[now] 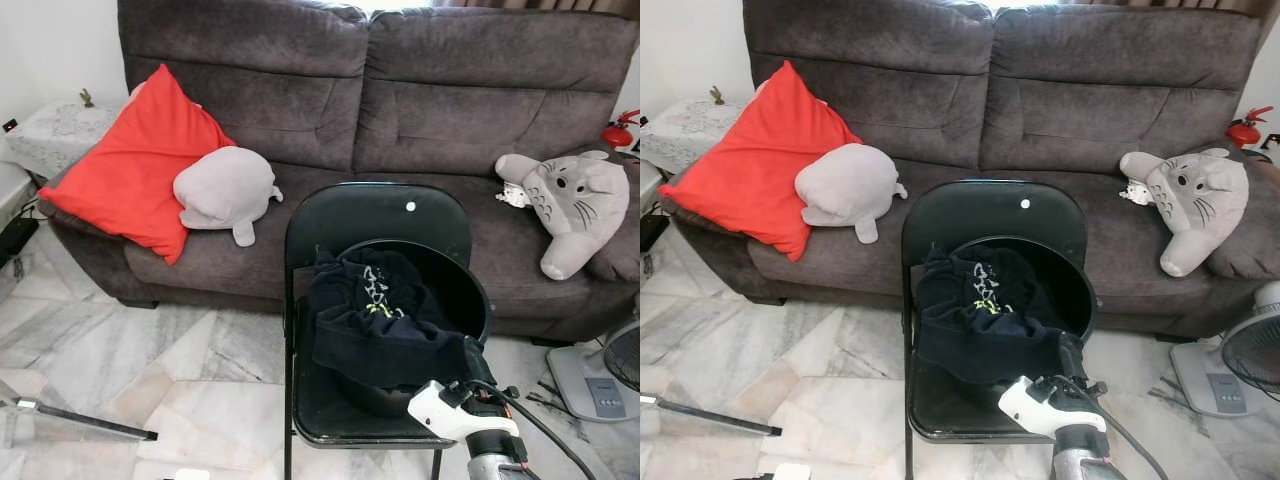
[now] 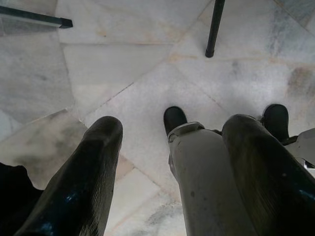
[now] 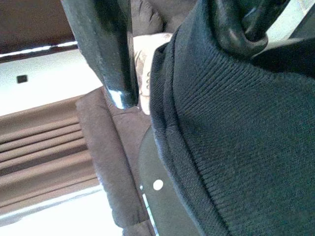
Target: Hang hanger
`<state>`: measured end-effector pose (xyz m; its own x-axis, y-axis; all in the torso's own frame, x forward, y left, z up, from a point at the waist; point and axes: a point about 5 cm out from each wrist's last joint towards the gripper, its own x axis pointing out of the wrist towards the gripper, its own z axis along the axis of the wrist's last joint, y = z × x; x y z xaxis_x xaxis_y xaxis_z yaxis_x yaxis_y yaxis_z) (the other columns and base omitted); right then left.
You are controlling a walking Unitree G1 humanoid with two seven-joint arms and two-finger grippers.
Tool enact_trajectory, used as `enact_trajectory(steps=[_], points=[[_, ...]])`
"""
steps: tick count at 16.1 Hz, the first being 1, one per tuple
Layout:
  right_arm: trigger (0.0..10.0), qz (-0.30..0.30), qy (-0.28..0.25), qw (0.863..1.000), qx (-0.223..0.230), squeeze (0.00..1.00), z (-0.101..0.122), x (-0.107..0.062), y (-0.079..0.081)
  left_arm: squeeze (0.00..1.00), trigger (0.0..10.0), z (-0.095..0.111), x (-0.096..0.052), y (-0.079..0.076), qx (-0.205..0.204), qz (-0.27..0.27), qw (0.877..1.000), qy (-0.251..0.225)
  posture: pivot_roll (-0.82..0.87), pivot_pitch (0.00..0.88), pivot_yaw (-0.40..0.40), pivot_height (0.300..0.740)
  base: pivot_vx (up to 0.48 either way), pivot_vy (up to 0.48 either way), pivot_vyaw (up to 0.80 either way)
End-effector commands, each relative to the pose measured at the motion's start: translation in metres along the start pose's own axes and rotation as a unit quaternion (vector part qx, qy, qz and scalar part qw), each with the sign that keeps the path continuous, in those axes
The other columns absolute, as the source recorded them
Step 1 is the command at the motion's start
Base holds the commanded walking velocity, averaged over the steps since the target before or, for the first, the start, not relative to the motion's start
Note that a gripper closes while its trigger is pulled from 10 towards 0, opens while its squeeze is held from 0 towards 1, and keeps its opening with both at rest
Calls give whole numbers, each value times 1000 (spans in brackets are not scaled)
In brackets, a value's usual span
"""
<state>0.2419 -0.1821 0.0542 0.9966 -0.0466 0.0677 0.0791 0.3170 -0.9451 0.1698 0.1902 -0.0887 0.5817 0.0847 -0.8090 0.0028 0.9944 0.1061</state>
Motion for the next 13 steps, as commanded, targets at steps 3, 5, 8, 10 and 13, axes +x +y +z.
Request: enact_trajectory(steps=[3, 5, 8, 10, 13], points=[[10000, -5, -2, 1000, 5, 0, -1, 6, 0, 0, 10000, -7, -1, 1, 9, 3, 1000, 11, -113, 85, -6, 740, 0, 0, 0], [10000, 23, 1, 999, 28, 0, 0, 10, 5, 0, 10000, -7, -1, 1, 9, 4, 1000, 11, -117, 85, -6, 740, 0, 0, 0], [10000, -45, -24, 999, 14, 0, 6, 15, -10, 0, 10000, -6, -1, 1, 9, 4, 1000, 10, -112, 84, -5, 740, 0, 0, 0], [10000, -34, -30, 999, 14, 0, 9, 15, -8, 0, 10000, -6, -1, 2, 10, 5, 1000, 10, -116, 84, -6, 740, 0, 0, 0], [10000, -25, -30, 999, 18, 0, 8, 10, -2, 0, 10000, -6, -1, 1, 9, 4, 1000, 9, -115, 87, -6, 740, 0, 0, 0]])
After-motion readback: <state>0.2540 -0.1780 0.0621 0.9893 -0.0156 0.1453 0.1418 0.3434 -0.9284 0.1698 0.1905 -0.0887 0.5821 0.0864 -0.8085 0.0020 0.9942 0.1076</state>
